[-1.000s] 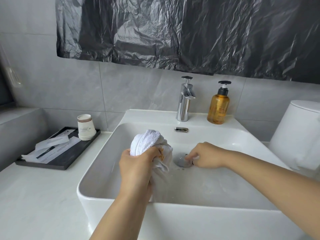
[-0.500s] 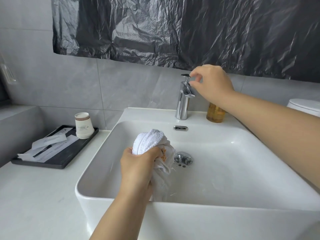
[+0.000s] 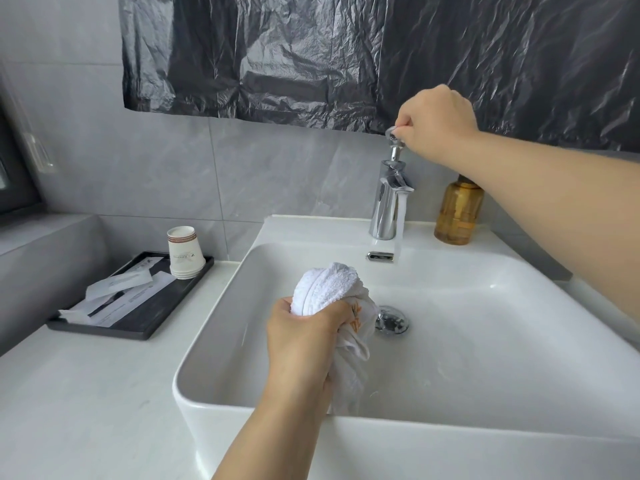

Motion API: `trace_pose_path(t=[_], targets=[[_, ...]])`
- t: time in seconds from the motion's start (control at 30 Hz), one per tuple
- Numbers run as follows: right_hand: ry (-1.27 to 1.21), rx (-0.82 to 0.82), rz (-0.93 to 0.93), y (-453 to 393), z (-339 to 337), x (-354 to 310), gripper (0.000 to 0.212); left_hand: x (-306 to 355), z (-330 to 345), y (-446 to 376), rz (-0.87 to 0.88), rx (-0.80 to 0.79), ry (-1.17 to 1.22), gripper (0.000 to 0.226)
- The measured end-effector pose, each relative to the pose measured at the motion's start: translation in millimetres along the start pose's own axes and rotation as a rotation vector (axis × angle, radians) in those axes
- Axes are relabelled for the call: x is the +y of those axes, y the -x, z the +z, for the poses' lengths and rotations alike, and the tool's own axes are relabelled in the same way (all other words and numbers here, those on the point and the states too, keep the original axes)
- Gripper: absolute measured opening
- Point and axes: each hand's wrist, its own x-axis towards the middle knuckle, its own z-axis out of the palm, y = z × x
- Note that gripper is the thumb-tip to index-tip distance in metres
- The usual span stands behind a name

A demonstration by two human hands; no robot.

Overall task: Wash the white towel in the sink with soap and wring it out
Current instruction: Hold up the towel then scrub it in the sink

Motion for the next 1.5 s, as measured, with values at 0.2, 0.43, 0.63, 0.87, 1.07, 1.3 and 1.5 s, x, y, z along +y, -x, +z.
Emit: trace_pose_path(t=[0.2, 0.43, 0.63, 0.87, 1.07, 1.3, 1.5], targets=[[-0.496, 0.164, 0.294, 30, 21, 6, 0.023, 1, 0, -1, -0.007, 0.001, -0.01, 0.058], [-1.477, 0.031, 1.318, 100, 74, -7, 0.018, 1, 0, 0, -0.013, 0.031, -0.023, 0.035], [-1.799, -0.27, 1.357, 112, 78, -34, 0.03, 2, 0, 1, -0.024, 0.051, -0.021, 0.035], [-1.851, -0.413, 1.216, 126, 72, -31, 0.016, 3, 1, 1, -0.027, 0.044, -0.02, 0.037], [-1.856, -0.417, 1.152, 135, 55, -11, 0.014, 2, 1, 0, -0.021, 0.05, -0.035, 0.036], [-1.177, -0.749, 0.876, 168, 54, -11, 0.021, 2, 1, 0, -0.018, 0.091, -0.009, 0.037], [-1.217, -0.673, 0.949, 176, 71, -5, 0.012, 19, 11, -9, -0.036, 0.007, -0.036, 0.037]])
